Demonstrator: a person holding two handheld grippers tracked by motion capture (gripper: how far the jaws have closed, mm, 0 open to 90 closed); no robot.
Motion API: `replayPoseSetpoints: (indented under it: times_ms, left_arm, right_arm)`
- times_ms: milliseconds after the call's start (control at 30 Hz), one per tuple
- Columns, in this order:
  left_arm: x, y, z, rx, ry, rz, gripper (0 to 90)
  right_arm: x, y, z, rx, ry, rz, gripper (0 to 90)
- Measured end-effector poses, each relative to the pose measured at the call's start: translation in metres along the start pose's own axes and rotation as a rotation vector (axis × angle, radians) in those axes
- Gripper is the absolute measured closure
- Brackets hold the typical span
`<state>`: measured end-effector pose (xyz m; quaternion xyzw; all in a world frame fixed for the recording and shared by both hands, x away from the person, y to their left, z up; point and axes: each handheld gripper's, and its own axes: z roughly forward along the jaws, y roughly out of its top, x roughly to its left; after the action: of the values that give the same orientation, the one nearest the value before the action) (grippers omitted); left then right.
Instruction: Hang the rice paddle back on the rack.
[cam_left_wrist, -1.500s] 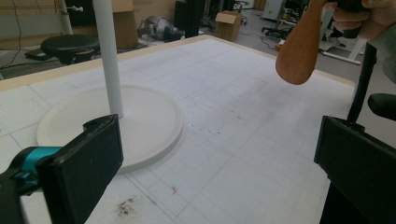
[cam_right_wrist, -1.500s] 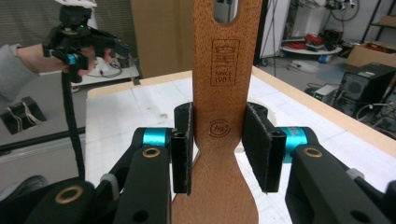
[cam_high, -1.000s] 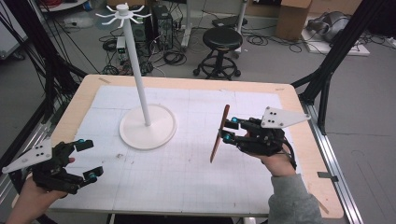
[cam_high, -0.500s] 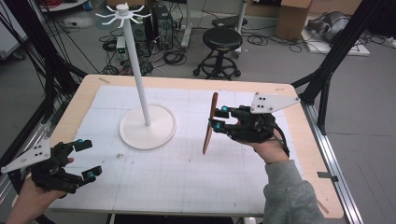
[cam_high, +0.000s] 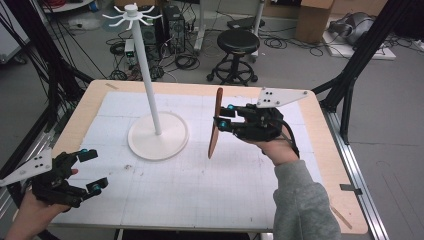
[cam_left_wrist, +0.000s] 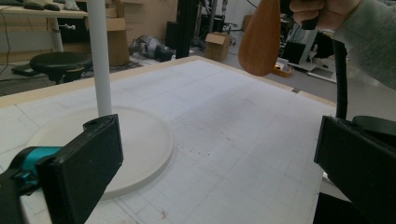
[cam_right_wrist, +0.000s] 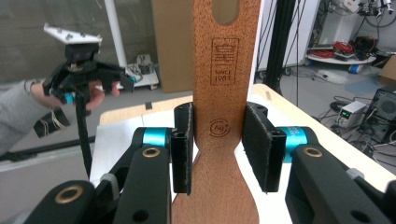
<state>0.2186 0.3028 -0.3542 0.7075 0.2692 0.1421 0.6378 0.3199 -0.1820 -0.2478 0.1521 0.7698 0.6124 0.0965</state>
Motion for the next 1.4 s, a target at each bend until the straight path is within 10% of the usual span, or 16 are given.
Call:
replayPoseSetpoints:
  times_ms: [1400]
  left_arm:
    - [-0.003, 0.001, -0.011, -0.04, 0.009, -0.001, 1.7]
  right_arm:
    - [-0.025, 0.064, 0.077, 0.051, -0.036, -0.064, 64.2]
